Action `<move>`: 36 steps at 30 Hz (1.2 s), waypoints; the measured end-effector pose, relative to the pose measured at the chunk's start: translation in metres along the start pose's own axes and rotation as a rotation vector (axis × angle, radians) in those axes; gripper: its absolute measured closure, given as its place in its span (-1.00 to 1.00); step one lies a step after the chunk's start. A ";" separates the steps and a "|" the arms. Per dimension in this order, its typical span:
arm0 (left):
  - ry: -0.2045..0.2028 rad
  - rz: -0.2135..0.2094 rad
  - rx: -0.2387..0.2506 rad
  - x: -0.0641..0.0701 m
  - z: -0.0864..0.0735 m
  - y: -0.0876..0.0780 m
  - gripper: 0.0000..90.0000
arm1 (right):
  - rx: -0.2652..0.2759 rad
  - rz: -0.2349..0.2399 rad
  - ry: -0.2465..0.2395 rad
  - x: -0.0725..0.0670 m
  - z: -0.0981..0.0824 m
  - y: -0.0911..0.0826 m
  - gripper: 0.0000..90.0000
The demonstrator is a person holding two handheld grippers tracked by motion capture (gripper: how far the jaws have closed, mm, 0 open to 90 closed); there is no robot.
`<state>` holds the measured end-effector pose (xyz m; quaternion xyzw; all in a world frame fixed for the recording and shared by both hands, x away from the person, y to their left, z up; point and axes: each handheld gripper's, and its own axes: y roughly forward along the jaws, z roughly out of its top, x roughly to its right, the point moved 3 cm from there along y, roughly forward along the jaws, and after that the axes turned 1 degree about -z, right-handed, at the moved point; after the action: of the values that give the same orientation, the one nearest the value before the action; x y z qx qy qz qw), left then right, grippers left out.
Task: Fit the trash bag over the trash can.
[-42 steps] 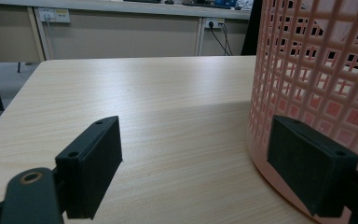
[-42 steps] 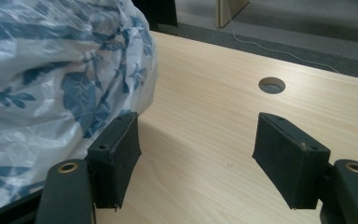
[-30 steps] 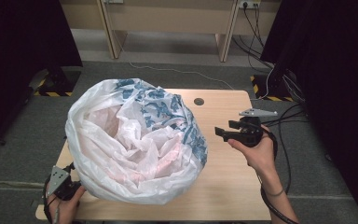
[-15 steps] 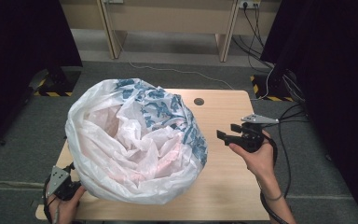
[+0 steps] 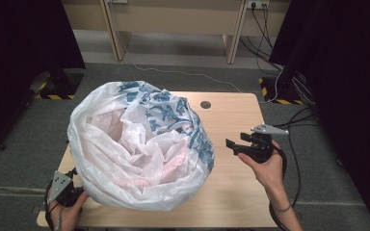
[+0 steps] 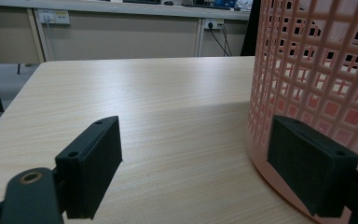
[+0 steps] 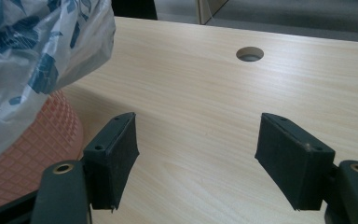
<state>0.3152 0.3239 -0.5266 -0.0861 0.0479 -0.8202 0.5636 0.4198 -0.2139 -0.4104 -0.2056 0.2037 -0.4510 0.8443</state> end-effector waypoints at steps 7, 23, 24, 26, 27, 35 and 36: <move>0.001 0.000 -0.001 0.000 0.000 0.000 -0.61 | 0.002 -0.011 0.008 0.003 -0.012 0.003 -0.35; 0.001 0.000 0.000 0.000 0.000 0.000 -0.62 | 0.025 -0.026 0.018 0.010 -0.034 0.009 -0.37; 0.001 0.000 0.000 0.000 0.000 0.000 -0.61 | 0.026 -0.028 0.019 0.011 -0.036 0.009 -0.37; 0.001 0.001 0.000 0.000 0.000 0.000 -0.62 | 0.031 -0.032 0.021 0.012 -0.040 0.010 -0.37; 0.001 0.001 0.000 0.000 0.000 0.000 -0.61 | 0.031 -0.032 0.021 0.012 -0.040 0.010 -0.37; 0.002 0.001 -0.001 0.000 0.000 0.000 -0.61 | 0.046 -0.050 0.031 0.017 -0.053 0.013 -0.38; 0.002 0.001 -0.001 0.000 0.000 0.000 -0.61 | 0.043 -0.051 0.034 0.017 -0.055 0.013 -0.38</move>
<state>0.3153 0.3236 -0.5266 -0.0855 0.0490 -0.8199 0.5639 0.4088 -0.2307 -0.4658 -0.1850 0.2032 -0.4801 0.8331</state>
